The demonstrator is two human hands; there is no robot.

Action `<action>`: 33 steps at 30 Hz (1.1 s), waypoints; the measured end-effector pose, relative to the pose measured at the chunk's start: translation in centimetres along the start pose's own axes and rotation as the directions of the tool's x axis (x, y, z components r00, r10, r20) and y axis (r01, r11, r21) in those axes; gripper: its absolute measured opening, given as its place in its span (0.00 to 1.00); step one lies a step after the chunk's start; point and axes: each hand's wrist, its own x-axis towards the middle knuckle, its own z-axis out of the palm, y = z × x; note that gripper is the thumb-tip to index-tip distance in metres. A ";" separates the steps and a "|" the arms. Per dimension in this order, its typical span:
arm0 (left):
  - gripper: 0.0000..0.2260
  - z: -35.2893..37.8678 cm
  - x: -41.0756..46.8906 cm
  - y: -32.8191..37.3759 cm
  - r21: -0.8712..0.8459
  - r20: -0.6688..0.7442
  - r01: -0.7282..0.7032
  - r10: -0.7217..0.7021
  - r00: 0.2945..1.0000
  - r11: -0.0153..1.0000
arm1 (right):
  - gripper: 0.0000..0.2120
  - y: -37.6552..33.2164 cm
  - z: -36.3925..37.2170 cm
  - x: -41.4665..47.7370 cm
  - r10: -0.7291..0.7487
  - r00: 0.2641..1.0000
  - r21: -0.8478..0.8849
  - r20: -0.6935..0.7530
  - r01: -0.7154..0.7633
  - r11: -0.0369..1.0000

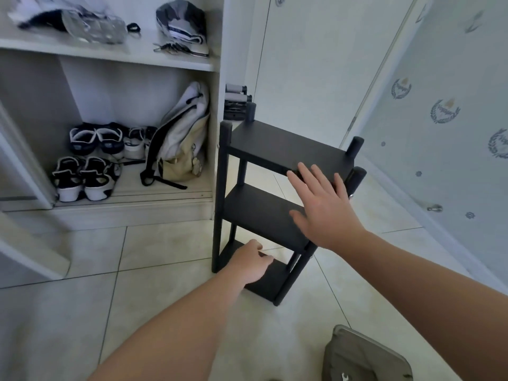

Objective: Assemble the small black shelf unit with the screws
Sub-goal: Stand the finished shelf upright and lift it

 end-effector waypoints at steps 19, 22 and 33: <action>0.36 -4.6 -4.2 -11.7 0.454 -0.322 0.084 0.075 0.944 0.887 | 0.36 -10.0 13.0 -6.9 -0.015 0.936 0.094 0.351 -0.019 0.995; 0.36 -3.9 -1.8 -14.4 0.363 -0.320 0.224 -0.105 0.942 0.904 | 0.37 -10.8 16.7 -5.4 -0.052 0.890 0.098 0.452 0.009 0.995; 0.35 -11.8 -13.6 -3.8 0.364 -0.193 0.335 -0.282 0.940 0.869 | 0.37 -9.4 -1.3 -2.9 -0.172 0.720 0.156 0.672 0.090 0.984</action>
